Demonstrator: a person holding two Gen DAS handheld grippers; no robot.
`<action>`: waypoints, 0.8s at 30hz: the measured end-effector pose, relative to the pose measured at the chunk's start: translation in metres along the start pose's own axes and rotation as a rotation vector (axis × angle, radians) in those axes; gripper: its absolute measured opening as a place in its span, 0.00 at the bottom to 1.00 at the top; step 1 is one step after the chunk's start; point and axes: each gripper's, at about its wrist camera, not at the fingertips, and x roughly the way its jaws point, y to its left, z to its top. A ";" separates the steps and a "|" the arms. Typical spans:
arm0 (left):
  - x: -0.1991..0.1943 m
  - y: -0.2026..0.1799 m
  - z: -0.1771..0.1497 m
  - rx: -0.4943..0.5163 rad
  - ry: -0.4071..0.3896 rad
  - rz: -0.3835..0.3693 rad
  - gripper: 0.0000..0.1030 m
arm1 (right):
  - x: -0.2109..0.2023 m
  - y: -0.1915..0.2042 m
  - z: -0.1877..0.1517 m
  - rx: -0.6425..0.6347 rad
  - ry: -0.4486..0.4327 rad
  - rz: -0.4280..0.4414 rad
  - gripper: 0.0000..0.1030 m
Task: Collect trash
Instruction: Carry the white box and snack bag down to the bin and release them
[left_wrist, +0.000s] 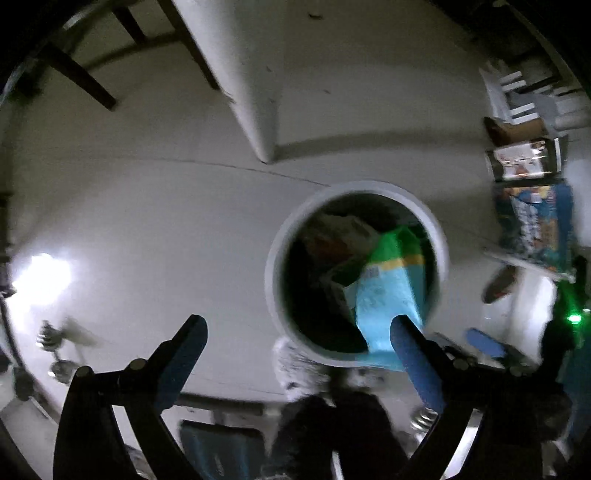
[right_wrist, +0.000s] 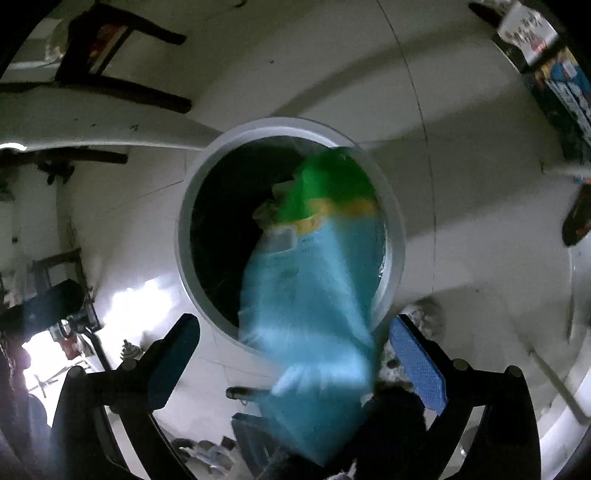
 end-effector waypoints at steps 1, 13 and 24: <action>-0.007 0.002 -0.004 -0.003 -0.010 0.010 0.98 | -0.004 0.002 -0.003 -0.008 -0.003 -0.015 1.00; -0.071 -0.011 -0.036 0.017 -0.035 0.027 0.98 | -0.086 0.013 -0.024 -0.049 -0.061 -0.210 1.00; -0.178 -0.025 -0.069 0.048 -0.086 0.009 0.98 | -0.212 0.056 -0.060 -0.095 -0.114 -0.227 1.00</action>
